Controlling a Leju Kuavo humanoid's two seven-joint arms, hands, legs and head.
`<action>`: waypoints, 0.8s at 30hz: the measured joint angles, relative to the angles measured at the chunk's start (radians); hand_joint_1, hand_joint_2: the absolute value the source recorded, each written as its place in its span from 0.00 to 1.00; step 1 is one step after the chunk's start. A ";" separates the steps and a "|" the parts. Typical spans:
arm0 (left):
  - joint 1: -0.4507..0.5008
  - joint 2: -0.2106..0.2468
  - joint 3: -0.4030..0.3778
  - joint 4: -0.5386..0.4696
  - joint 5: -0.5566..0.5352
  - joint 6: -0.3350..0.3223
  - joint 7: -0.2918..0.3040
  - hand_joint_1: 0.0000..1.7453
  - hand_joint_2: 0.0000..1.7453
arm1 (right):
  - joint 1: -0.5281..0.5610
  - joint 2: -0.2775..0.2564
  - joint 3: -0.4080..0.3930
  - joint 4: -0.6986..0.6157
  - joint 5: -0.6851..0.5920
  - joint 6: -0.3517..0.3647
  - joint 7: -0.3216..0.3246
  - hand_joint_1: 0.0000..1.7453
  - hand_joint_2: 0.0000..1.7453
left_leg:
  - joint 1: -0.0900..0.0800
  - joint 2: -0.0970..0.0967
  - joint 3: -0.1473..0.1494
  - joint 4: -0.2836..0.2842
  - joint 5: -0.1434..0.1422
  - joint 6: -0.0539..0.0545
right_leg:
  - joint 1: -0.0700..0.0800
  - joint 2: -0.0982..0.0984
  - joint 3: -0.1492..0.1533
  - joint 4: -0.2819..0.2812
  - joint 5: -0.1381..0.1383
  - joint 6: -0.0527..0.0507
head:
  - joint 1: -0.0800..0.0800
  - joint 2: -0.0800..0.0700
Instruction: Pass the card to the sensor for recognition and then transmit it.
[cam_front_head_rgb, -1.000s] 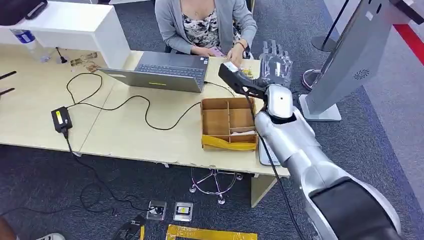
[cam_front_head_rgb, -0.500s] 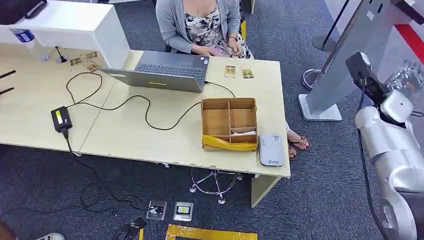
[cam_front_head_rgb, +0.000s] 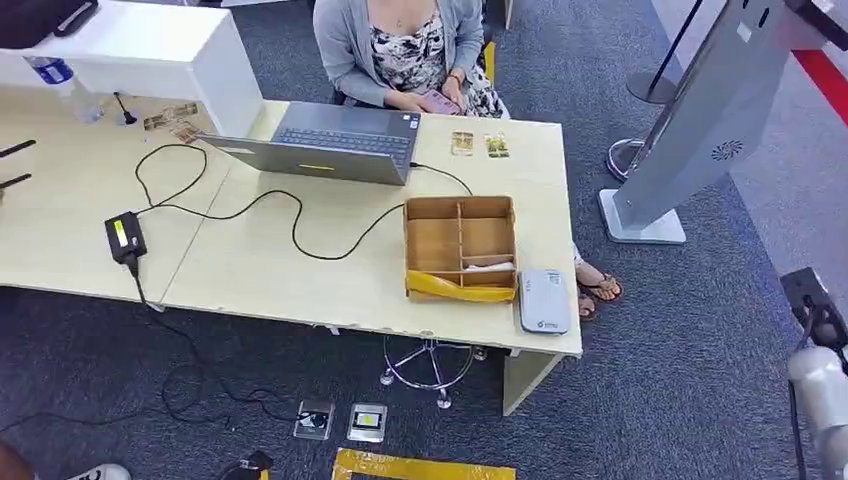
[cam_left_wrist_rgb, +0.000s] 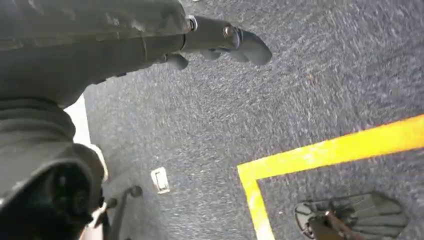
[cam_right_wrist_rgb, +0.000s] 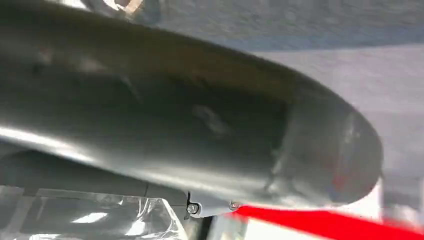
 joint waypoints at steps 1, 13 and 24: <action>0.004 0.003 0.003 0.000 0.005 0.002 -0.003 0.00 0.00 | 0.034 -0.010 -0.017 0.002 -0.013 -0.005 -0.004 0.00 0.00 | 0.000 -0.001 0.000 0.000 0.000 0.000 | 0.000 -0.001 0.000 0.000 0.000 0.000 | -0.001 0.000; 0.079 0.020 0.117 0.000 0.177 0.153 -0.053 0.00 0.00 | 0.461 0.065 -0.246 0.041 -0.291 -0.126 -0.031 0.00 0.00 | 0.002 -0.007 0.002 -0.002 -0.005 -0.001 | 0.002 -0.006 0.004 0.000 -0.008 -0.002 | -0.002 0.000; 0.081 0.017 0.142 -0.003 0.146 0.140 -0.023 0.00 0.00 | 0.561 0.193 -0.361 0.063 -0.280 -0.127 0.082 0.00 0.00 | 0.001 0.000 0.007 -0.002 -0.006 -0.003 | 0.001 0.001 0.005 0.000 -0.008 -0.002 | -0.001 0.000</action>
